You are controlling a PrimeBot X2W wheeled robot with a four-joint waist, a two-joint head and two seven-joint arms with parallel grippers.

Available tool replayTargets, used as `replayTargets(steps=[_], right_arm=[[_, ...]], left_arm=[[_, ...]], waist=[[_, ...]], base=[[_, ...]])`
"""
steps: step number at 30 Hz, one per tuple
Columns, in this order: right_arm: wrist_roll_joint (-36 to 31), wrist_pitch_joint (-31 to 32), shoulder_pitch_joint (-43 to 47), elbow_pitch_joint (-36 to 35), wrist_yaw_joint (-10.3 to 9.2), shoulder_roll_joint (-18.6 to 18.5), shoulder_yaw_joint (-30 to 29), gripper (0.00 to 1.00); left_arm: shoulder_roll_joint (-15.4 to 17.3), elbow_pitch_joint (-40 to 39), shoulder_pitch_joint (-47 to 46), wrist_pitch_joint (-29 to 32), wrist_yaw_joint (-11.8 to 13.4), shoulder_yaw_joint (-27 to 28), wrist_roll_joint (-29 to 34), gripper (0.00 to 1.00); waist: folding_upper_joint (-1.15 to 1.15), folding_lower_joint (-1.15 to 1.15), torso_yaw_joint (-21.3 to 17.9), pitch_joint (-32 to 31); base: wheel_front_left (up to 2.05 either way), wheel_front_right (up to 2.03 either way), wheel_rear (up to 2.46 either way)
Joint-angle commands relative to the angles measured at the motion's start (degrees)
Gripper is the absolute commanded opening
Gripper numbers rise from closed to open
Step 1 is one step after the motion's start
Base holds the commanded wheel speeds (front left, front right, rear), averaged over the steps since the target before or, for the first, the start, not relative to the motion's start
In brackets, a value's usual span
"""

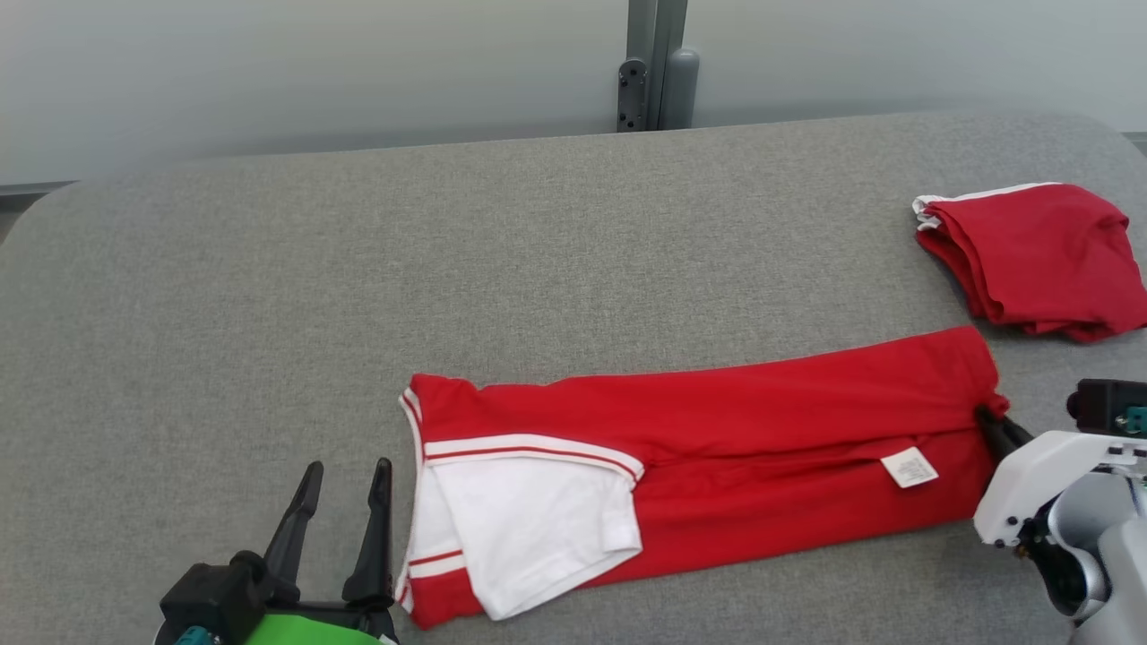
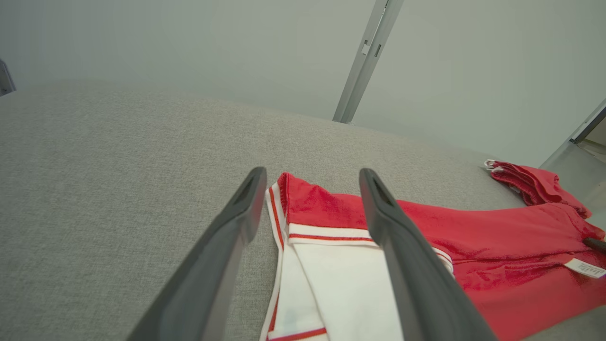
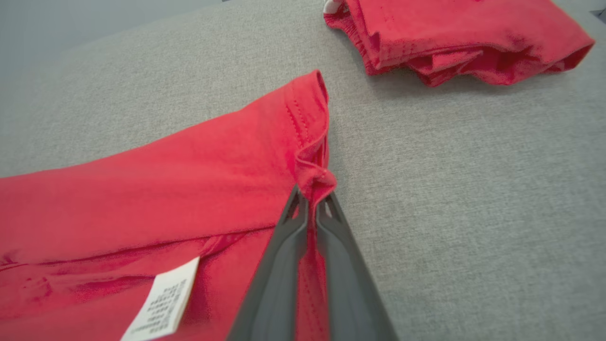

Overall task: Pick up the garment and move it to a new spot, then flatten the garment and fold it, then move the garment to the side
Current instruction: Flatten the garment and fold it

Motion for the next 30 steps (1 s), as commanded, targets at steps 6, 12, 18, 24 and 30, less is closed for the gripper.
replayTargets(steps=[6, 12, 18, 24, 30], right_arm=[[0.9, 2.2, -0.1, -3.8, -0.08, -2.4, -3.4, 0.00], [3.8, 5.6, 2.7, -11.4, -0.05, -0.6, -1.7, 0.00], [6.8, 8.0, 6.3, -21.2, -0.05, 3.6, 4.0, 0.00], [9.2, 9.2, 6.9, -25.8, -0.04, 8.5, 11.0, 0.00], [11.6, 7.2, 5.0, -22.7, -0.04, 12.2, 17.7, 0.00]], left_arm=[[1.3, -0.6, -0.2, -0.4, 0.9, 1.3, 0.5, 1.00], [1.8, -0.7, -0.9, -0.5, 1.5, 1.7, 1.2, 1.00], [1.9, -0.6, -1.3, -0.5, 1.8, 1.9, 1.4, 1.00], [1.3, -0.2, -1.4, -0.6, 1.5, 1.9, 1.4, 1.00], [0.8, 0.4, -2.2, -0.8, 0.9, 1.4, 1.8, 1.00]], waist=[[0.00, 0.00, -0.6, -0.5], [0.00, 0.00, 0.0, -0.8], [0.00, 0.00, 1.5, -1.3], [0.00, 0.00, 3.6, -0.7], [0.00, 0.00, 6.6, -0.3]], base=[[0.00, 0.00, 0.00], [0.00, 0.00, 0.00], [0.00, 0.00, 0.00], [0.00, 0.00, 0.00], [0.00, 0.00, 0.00]])
